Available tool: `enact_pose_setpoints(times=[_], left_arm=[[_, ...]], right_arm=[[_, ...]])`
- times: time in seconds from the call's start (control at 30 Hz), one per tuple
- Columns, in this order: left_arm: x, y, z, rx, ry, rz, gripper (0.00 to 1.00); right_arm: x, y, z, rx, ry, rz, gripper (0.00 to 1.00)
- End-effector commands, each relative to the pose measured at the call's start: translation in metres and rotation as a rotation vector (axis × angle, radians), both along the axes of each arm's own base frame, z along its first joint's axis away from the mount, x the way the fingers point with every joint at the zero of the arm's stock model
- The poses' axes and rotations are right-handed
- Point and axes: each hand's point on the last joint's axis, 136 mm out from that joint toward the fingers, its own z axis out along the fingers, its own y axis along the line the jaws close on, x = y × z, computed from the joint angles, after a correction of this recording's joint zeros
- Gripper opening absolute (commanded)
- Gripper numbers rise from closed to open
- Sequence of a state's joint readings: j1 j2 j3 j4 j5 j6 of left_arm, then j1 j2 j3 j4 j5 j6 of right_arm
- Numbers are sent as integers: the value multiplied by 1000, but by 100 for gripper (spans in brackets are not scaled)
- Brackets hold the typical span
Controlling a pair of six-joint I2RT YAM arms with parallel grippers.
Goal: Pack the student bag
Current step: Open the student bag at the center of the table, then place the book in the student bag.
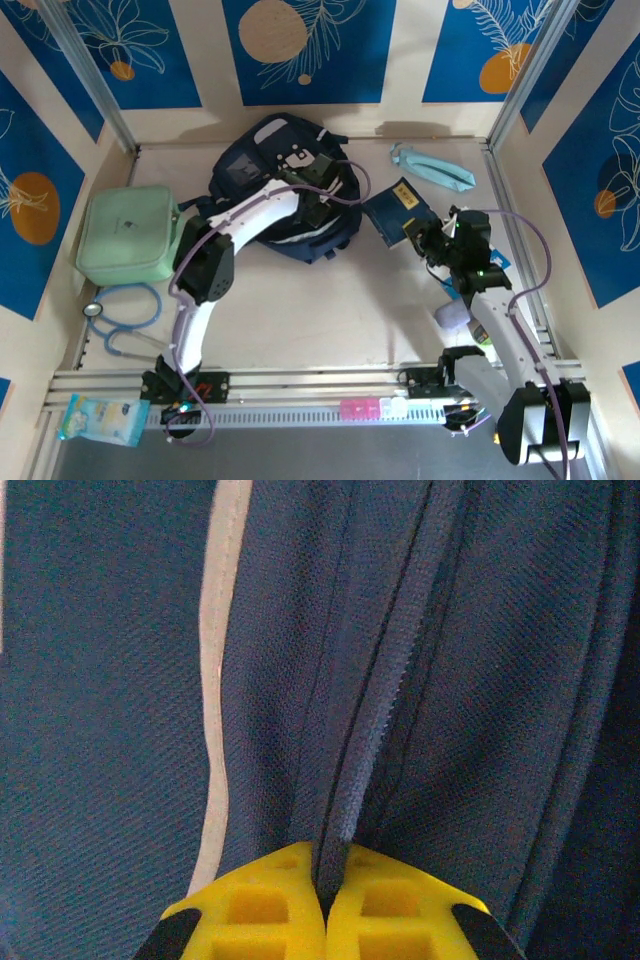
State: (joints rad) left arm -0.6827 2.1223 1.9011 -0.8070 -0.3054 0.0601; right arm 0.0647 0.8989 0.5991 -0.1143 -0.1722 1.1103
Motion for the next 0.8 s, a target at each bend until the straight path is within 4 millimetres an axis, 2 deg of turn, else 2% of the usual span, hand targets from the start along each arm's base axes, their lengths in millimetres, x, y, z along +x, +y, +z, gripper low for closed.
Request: enact_pose_setpoints(times=[0.0,0.13,0.37,0.43,0.57,0.77], left_arm=[[10,9,96,-156,-223,92,0],[7,15,140,-249,-331,119,0],[-5,2,184,-414,-374,67,0],[-8,0,192,-443,-377,58,0],[-11,-1,193,-456,-369,55,0],[-14,-1,192,-470,-361,57,0]], right_arm=[[-4,-8,10,-27,-70,-34,0],[-8,-5,15,-17,-123,-7,0],[-12,36,26,41,-179,189,0],[-12,52,30,42,-191,243,0],[-7,78,29,18,-175,291,0],[23,126,16,30,-109,367,0]])
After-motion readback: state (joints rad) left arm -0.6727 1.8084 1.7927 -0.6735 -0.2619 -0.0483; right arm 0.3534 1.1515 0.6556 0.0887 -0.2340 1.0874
